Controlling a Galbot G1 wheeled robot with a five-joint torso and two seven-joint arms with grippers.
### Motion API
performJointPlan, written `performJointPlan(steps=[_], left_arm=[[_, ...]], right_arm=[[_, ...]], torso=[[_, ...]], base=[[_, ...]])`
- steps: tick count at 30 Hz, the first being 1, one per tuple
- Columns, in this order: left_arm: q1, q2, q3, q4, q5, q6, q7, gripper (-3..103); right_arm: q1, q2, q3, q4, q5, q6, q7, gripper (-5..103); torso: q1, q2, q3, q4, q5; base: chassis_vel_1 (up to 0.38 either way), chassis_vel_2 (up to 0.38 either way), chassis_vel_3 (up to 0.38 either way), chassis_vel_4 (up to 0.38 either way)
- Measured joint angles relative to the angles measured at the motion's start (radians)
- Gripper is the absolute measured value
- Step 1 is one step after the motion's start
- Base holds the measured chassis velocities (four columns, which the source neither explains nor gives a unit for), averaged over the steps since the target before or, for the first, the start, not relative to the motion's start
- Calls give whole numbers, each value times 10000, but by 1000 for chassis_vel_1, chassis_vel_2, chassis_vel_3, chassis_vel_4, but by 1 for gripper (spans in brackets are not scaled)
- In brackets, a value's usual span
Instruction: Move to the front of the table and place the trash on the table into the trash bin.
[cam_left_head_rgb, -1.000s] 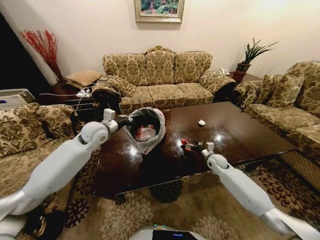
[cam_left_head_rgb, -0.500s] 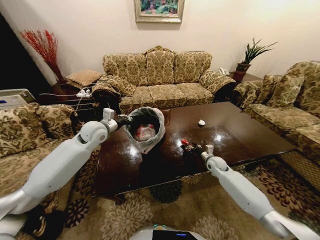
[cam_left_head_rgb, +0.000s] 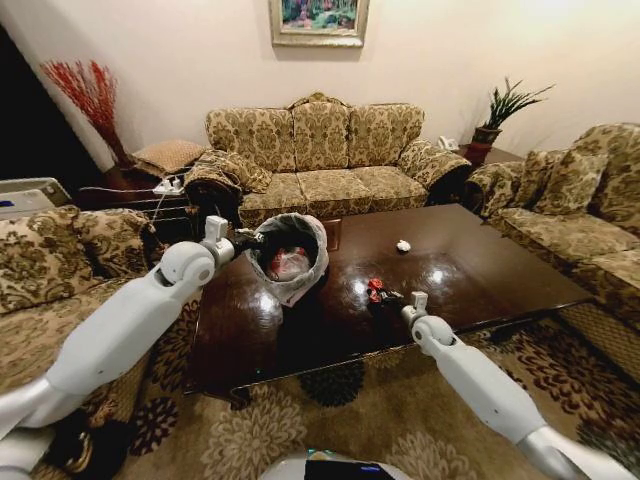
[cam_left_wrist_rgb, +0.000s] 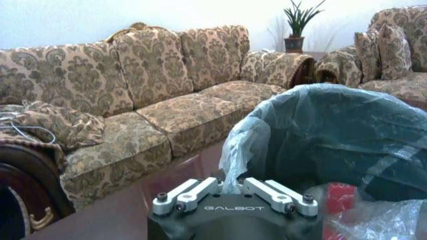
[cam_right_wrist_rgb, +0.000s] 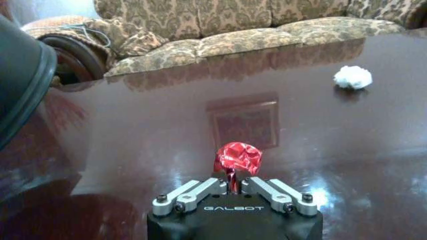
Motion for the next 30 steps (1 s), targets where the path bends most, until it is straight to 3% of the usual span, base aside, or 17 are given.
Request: performJointPlan(steps=[6,12,19,21,25,28,30], left_arm=[[-25,-96,21,47,16,-3,13,3],[-26,-86,57,45,24,-3,55,3],[-349,-179,460,116,22,26,107,3],[-430,-259,573,150,21,32,134,3],[-373,-313,589,100,14,46,83,3],[-285,-340,596,-217,-124,150,-73,3],[-285,-338,593,-298,-166,175,-110,3]], right_arm=[[124,-314,332,749,141,37,362,3],[760,-1278,682,2612,935,-22,742,3],[2339,-2855,491,5300,3305,-527,743,3],[3299,-3279,-245,5886,4293,-613,596,3],[4433,-3189,-1272,6094,5017,-597,527,3],[5855,-2367,-2648,6018,5881,-278,575,3],[6214,-2022,-3008,5960,6198,-275,672,3]], torso=[[1,0,0,-1,0],[1,0,0,0,-2],[0,0,-2,3,-4],[0,0,-3,-7,-4],[-1,0,-3,-7,-3],[2,-3,-1,3,-5],[2,-3,-1,5,-5]], base=[[0,0,0,0],[0,0,0,0],[0,0,0,0],[0,0,0,0],[0,0,0,0],[0,0,0,0],[0,0,0,0]])
